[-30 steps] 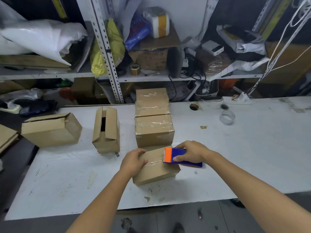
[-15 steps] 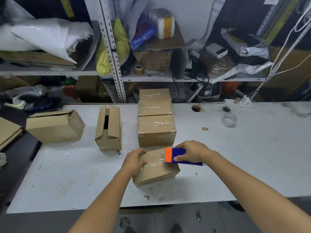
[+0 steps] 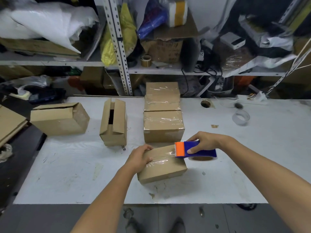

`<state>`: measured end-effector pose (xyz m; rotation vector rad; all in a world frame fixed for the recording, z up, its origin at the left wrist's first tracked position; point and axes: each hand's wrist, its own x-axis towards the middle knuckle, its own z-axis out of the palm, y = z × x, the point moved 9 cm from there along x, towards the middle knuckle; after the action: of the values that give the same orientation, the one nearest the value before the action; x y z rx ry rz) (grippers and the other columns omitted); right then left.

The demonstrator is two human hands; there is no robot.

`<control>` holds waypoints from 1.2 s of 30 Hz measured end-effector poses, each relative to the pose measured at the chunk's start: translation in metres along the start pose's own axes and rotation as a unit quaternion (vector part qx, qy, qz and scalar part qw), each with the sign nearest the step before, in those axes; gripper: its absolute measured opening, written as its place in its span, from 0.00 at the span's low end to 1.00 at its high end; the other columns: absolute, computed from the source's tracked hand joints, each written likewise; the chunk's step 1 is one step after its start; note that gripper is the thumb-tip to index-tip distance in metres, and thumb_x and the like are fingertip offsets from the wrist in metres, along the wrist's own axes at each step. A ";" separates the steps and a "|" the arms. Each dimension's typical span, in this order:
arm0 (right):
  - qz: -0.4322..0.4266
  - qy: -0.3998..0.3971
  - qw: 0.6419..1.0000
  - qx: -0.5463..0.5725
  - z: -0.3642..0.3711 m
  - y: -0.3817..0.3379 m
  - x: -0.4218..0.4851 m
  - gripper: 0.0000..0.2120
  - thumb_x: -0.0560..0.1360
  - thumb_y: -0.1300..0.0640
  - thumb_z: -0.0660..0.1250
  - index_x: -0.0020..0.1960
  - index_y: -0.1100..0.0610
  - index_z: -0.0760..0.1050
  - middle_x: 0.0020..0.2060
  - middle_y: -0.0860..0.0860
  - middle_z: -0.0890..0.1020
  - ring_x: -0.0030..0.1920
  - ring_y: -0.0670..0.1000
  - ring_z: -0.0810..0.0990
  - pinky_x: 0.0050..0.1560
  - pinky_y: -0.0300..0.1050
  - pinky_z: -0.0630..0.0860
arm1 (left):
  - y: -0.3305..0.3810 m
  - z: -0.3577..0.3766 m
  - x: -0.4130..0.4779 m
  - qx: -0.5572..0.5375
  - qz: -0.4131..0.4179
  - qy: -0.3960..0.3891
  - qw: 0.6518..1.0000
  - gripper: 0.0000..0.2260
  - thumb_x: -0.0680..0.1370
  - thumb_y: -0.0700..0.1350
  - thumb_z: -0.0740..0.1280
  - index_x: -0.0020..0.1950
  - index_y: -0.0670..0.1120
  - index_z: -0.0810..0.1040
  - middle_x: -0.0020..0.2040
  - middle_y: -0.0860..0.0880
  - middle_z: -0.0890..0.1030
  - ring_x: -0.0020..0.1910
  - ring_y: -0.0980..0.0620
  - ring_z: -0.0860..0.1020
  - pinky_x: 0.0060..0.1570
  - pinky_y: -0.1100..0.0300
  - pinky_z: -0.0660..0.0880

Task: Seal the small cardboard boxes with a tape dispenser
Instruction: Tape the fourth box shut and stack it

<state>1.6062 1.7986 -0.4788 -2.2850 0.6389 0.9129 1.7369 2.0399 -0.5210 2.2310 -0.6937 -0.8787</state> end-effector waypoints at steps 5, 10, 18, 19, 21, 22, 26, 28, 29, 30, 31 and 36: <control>0.039 0.029 0.999 -0.015 -0.026 0.031 -0.007 0.34 0.67 0.36 0.75 0.70 0.43 0.71 0.57 0.46 0.78 0.53 0.50 0.79 0.53 0.47 0.80 | 0.001 -0.003 0.001 -0.003 0.002 0.004 1.000 0.15 0.76 0.42 0.71 0.61 0.54 0.77 0.59 0.53 0.77 0.56 0.52 0.75 0.52 0.61 0.69; 0.029 0.027 0.999 -0.015 -0.019 0.033 -0.007 0.35 0.68 0.37 0.75 0.72 0.45 0.69 0.58 0.46 0.77 0.54 0.51 0.78 0.51 0.45 0.80 | 0.001 -0.002 -0.002 -0.015 -0.007 0.002 1.000 0.14 0.76 0.42 0.71 0.59 0.54 0.78 0.59 0.52 0.78 0.54 0.52 0.76 0.48 0.62 0.69; 0.013 0.028 0.999 0.023 -0.012 0.046 -0.019 0.33 0.69 0.38 0.75 0.71 0.44 0.69 0.58 0.45 0.78 0.54 0.50 0.79 0.49 0.43 0.80 | 0.006 -0.002 -0.007 -0.028 -0.001 0.005 1.000 0.14 0.77 0.40 0.71 0.59 0.54 0.78 0.58 0.52 0.78 0.52 0.55 0.75 0.41 0.73 0.67; 0.014 0.032 0.999 0.023 -0.015 0.050 -0.023 0.33 0.69 0.38 0.75 0.71 0.44 0.69 0.58 0.45 0.78 0.54 0.50 0.79 0.50 0.44 0.80 | 0.006 -0.002 -0.007 -0.030 0.001 0.007 1.000 0.14 0.77 0.40 0.71 0.59 0.54 0.77 0.58 0.52 0.78 0.53 0.54 0.75 0.42 0.73 0.67; 0.023 0.046 0.999 0.019 -0.026 0.062 -0.032 0.33 0.69 0.38 0.75 0.71 0.43 0.70 0.57 0.46 0.79 0.53 0.49 0.79 0.51 0.46 0.80 | 0.006 -0.002 -0.007 -0.032 0.000 0.006 0.999 0.14 0.77 0.40 0.71 0.57 0.55 0.77 0.58 0.52 0.77 0.53 0.54 0.75 0.41 0.73 0.67; 0.033 0.053 0.998 0.017 -0.032 0.071 -0.036 0.33 0.68 0.37 0.75 0.71 0.42 0.70 0.56 0.45 0.79 0.52 0.49 0.80 0.52 0.47 0.80 | 0.006 -0.002 -0.006 -0.031 -0.002 0.007 0.999 0.14 0.77 0.40 0.71 0.57 0.56 0.76 0.58 0.51 0.77 0.53 0.53 0.75 0.42 0.72 0.67; 0.055 0.082 0.995 0.017 -0.036 0.091 -0.045 0.32 0.68 0.36 0.75 0.69 0.43 0.72 0.54 0.44 0.79 0.51 0.48 0.80 0.48 0.44 0.80 | 0.006 0.000 -0.002 -0.007 -0.018 -0.015 1.000 0.13 0.77 0.43 0.70 0.60 0.55 0.77 0.60 0.51 0.79 0.55 0.52 0.76 0.44 0.66 0.70; 0.041 0.099 0.994 0.025 -0.032 0.085 -0.043 0.32 0.68 0.36 0.74 0.69 0.43 0.72 0.53 0.44 0.80 0.50 0.48 0.80 0.45 0.42 0.79 | 0.008 0.000 0.000 0.029 -0.026 -0.022 0.999 0.18 0.77 0.42 0.69 0.65 0.55 0.75 0.63 0.52 0.78 0.59 0.51 0.76 0.55 0.60 0.71; 0.035 0.103 0.993 0.035 -0.030 0.081 -0.042 0.32 0.68 0.36 0.74 0.69 0.43 0.72 0.54 0.44 0.80 0.50 0.48 0.80 0.44 0.41 0.78 | 0.011 0.000 0.002 0.055 -0.024 -0.018 0.998 0.21 0.77 0.41 0.68 0.68 0.55 0.73 0.65 0.53 0.78 0.63 0.50 0.74 0.64 0.56 0.68; 0.029 0.105 0.993 0.045 -0.028 0.077 -0.042 0.31 0.69 0.36 0.74 0.69 0.43 0.72 0.54 0.44 0.80 0.50 0.48 0.80 0.42 0.40 0.77 | 0.018 0.001 0.003 0.078 -0.018 -0.010 0.997 0.24 0.76 0.39 0.67 0.70 0.56 0.72 0.66 0.53 0.77 0.67 0.50 0.72 0.72 0.53 0.62; 0.026 0.104 0.993 0.052 -0.027 0.074 -0.043 0.31 0.69 0.36 0.74 0.69 0.43 0.71 0.55 0.45 0.80 0.50 0.47 0.79 0.41 0.39 0.76 | 0.027 0.004 0.005 0.090 -0.006 0.000 0.996 0.26 0.75 0.37 0.65 0.71 0.56 0.71 0.67 0.54 0.76 0.69 0.51 0.71 0.76 0.51 0.54; 0.020 0.102 0.994 0.038 -0.020 0.070 -0.044 0.32 0.69 0.36 0.74 0.70 0.43 0.71 0.55 0.44 0.79 0.50 0.47 0.79 0.43 0.39 0.76 | 0.078 0.044 0.016 0.087 0.073 0.018 0.993 0.18 0.80 0.46 0.64 0.70 0.51 0.74 0.69 0.52 0.75 0.71 0.51 0.69 0.76 0.49 0.53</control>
<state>1.5439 1.7443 -0.4588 -2.3219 0.7955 0.6656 1.6965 1.9621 -0.4965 2.3076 -0.9347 -0.7282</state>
